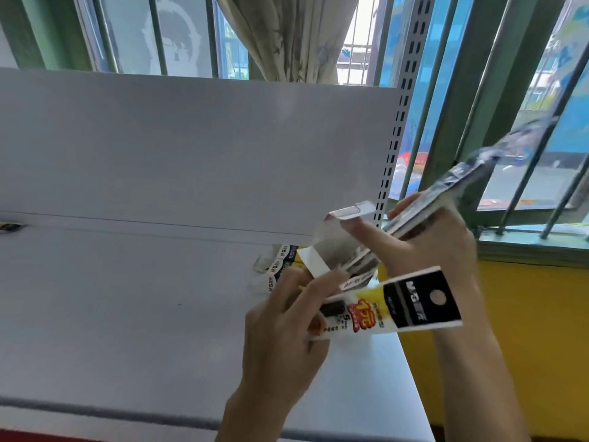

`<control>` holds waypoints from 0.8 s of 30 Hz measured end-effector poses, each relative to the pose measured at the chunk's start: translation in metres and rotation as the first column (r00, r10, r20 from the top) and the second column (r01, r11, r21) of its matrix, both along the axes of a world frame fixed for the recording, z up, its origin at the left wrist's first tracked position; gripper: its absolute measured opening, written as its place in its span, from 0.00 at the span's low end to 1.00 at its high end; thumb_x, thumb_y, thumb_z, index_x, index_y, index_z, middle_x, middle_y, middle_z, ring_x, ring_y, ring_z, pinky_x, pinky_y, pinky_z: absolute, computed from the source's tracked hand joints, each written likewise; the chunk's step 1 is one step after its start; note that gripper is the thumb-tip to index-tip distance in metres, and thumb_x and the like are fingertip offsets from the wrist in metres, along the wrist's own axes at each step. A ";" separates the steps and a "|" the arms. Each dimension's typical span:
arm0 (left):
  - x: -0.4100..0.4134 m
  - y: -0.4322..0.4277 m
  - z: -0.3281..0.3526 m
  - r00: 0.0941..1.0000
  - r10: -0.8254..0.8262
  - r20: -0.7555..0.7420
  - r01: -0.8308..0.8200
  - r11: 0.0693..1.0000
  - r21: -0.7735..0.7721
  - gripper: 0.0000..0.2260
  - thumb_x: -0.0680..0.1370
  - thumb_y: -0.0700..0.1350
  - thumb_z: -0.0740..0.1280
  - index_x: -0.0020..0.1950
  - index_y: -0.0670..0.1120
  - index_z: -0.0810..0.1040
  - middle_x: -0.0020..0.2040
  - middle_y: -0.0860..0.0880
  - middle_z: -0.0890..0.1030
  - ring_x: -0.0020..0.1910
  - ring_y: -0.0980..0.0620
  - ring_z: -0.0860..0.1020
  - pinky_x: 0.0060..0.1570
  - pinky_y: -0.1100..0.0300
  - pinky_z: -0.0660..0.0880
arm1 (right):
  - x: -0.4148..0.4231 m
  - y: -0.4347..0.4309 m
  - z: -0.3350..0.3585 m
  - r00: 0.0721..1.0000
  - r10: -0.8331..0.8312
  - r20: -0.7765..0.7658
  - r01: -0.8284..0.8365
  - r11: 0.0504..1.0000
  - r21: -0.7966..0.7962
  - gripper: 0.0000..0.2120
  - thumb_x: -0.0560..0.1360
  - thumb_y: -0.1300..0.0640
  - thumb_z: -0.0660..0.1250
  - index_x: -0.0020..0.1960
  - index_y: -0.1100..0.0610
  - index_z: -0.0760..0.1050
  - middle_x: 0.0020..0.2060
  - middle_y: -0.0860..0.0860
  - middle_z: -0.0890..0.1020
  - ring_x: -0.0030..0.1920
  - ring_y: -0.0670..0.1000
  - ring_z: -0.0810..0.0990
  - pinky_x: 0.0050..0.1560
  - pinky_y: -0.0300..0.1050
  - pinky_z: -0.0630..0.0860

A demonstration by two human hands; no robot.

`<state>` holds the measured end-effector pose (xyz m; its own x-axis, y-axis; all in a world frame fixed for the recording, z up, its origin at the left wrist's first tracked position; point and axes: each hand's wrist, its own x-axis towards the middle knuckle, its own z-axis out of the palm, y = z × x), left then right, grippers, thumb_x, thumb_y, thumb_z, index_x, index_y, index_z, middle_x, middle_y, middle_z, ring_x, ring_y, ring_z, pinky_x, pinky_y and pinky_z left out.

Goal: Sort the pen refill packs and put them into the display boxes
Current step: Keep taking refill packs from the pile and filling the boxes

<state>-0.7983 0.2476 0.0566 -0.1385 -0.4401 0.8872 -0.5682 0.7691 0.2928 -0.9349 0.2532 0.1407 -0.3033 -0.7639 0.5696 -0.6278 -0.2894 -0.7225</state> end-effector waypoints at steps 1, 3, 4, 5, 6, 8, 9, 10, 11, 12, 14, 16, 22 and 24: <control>0.002 -0.001 0.000 1.000 0.012 -0.004 -0.012 1.000 0.008 0.16 0.69 0.44 0.63 0.56 0.54 0.71 0.48 0.55 0.71 0.42 0.57 0.75 0.29 0.71 0.74 | 0.000 -0.002 -0.002 1.000 0.013 -0.008 -0.013 0.999 0.042 0.26 0.52 0.28 0.65 0.38 0.47 0.66 0.36 0.42 0.76 0.37 0.39 0.76 0.33 0.33 0.68; 0.003 -0.004 0.000 0.999 0.027 -0.025 -0.026 0.999 0.035 0.17 0.69 0.43 0.65 0.56 0.54 0.71 0.49 0.56 0.71 0.44 0.58 0.75 0.30 0.69 0.76 | 0.000 -0.004 -0.002 0.997 0.069 0.042 -0.072 0.994 0.084 0.27 0.51 0.28 0.63 0.39 0.47 0.67 0.36 0.39 0.75 0.37 0.37 0.75 0.35 0.33 0.69; 0.004 -0.005 0.000 0.999 0.022 -0.034 -0.021 0.999 0.042 0.17 0.69 0.44 0.66 0.57 0.54 0.71 0.49 0.55 0.72 0.46 0.57 0.75 0.31 0.69 0.77 | 0.000 -0.004 -0.001 0.988 0.100 0.116 -0.111 0.990 0.088 0.29 0.51 0.28 0.63 0.41 0.48 0.68 0.38 0.40 0.76 0.39 0.40 0.77 0.38 0.37 0.73; 0.003 -0.005 0.001 0.999 0.016 -0.041 -0.015 0.999 0.043 0.16 0.70 0.46 0.65 0.57 0.54 0.71 0.49 0.55 0.72 0.48 0.56 0.76 0.32 0.70 0.77 | -0.001 -0.005 -0.002 0.969 0.147 0.198 -0.164 0.984 0.072 0.31 0.52 0.27 0.65 0.44 0.49 0.69 0.40 0.44 0.78 0.40 0.46 0.80 0.42 0.44 0.77; 0.002 -0.004 0.001 0.999 0.016 -0.041 -0.014 0.999 0.040 0.14 0.71 0.48 0.63 0.56 0.54 0.71 0.50 0.55 0.72 0.50 0.55 0.76 0.33 0.71 0.77 | -0.001 -0.005 -0.003 0.947 0.188 0.261 -0.211 0.975 0.064 0.33 0.53 0.27 0.68 0.47 0.49 0.70 0.42 0.47 0.79 0.41 0.49 0.81 0.44 0.48 0.79; 0.002 -0.004 0.003 0.999 0.013 -0.038 -0.012 0.999 0.043 0.13 0.72 0.50 0.61 0.56 0.54 0.71 0.49 0.55 0.72 0.51 0.53 0.75 0.34 0.74 0.74 | -0.003 -0.005 -0.004 0.924 0.245 0.293 -0.268 0.963 0.040 0.31 0.58 0.30 0.70 0.54 0.47 0.71 0.47 0.46 0.80 0.43 0.50 0.83 0.46 0.50 0.80; 0.002 -0.004 0.002 0.999 0.008 -0.045 -0.006 0.999 0.053 0.13 0.72 0.50 0.61 0.56 0.53 0.71 0.49 0.56 0.72 0.50 0.54 0.75 0.34 0.77 0.73 | -0.004 -0.005 -0.005 0.926 0.253 0.281 -0.274 0.961 0.035 0.29 0.59 0.32 0.70 0.54 0.46 0.72 0.48 0.44 0.80 0.42 0.48 0.83 0.46 0.50 0.80; 0.003 -0.004 0.002 0.998 0.004 -0.058 -0.001 0.998 0.063 0.13 0.71 0.49 0.61 0.56 0.53 0.72 0.49 0.56 0.72 0.48 0.57 0.74 0.35 0.80 0.71 | -0.004 -0.004 -0.006 0.927 0.266 0.263 -0.284 0.958 0.032 0.29 0.59 0.32 0.71 0.54 0.46 0.73 0.47 0.42 0.80 0.41 0.46 0.83 0.46 0.50 0.80; 0.003 -0.005 0.003 0.997 0.002 -0.071 0.004 0.997 0.076 0.13 0.71 0.48 0.61 0.56 0.53 0.72 0.48 0.56 0.73 0.45 0.60 0.73 0.35 0.82 0.68 | -0.005 -0.004 -0.007 0.931 0.274 0.242 -0.289 0.957 0.025 0.29 0.58 0.32 0.71 0.53 0.46 0.74 0.45 0.39 0.80 0.40 0.43 0.82 0.46 0.48 0.80; 0.003 -0.007 0.004 0.997 0.007 -0.083 0.000 0.997 0.083 0.13 0.71 0.47 0.62 0.56 0.52 0.73 0.46 0.56 0.74 0.43 0.63 0.72 0.34 0.83 0.66 | -0.004 -0.003 -0.007 0.935 0.276 0.224 -0.285 0.958 0.010 0.31 0.56 0.33 0.69 0.54 0.46 0.74 0.43 0.37 0.80 0.41 0.39 0.81 0.45 0.45 0.80; 0.004 -0.008 0.007 0.993 0.002 -0.119 0.009 0.996 0.091 0.11 0.71 0.45 0.63 0.53 0.49 0.75 0.43 0.57 0.74 0.40 0.67 0.71 0.33 0.83 0.65 | -0.003 -0.001 -0.010 0.946 0.257 0.196 -0.250 0.966 -0.063 0.32 0.56 0.34 0.66 0.57 0.46 0.73 0.45 0.36 0.79 0.43 0.35 0.79 0.42 0.36 0.78; 0.006 -0.007 0.010 0.984 -0.006 -0.177 0.026 0.994 0.110 0.07 0.73 0.42 0.64 0.50 0.45 0.78 0.39 0.60 0.72 0.37 0.70 0.72 0.31 0.83 0.64 | -0.008 -0.002 -0.019 0.950 0.255 0.181 -0.237 0.965 -0.116 0.31 0.59 0.35 0.67 0.59 0.45 0.71 0.50 0.36 0.77 0.47 0.35 0.76 0.43 0.30 0.75; 0.013 0.002 0.021 0.908 -0.109 -0.405 0.233 0.933 0.273 0.11 0.70 0.47 0.58 0.44 0.49 0.80 0.28 0.56 0.75 0.23 0.62 0.70 0.25 0.76 0.62 | 0.011 -0.014 -0.068 0.807 0.557 0.196 -0.590 0.764 0.261 0.33 0.61 0.55 0.78 0.60 0.41 0.66 0.52 0.40 0.78 0.54 0.38 0.76 0.51 0.34 0.72; 0.018 0.006 0.027 0.817 -0.207 -0.538 0.394 0.882 0.259 0.14 0.69 0.49 0.57 0.41 0.51 0.82 0.29 0.52 0.77 0.23 0.60 0.68 0.25 0.72 0.63 | 0.025 -0.016 -0.079 0.861 0.490 0.137 -0.509 0.837 0.202 0.28 0.62 0.55 0.78 0.54 0.40 0.68 0.46 0.39 0.79 0.48 0.36 0.76 0.43 0.31 0.74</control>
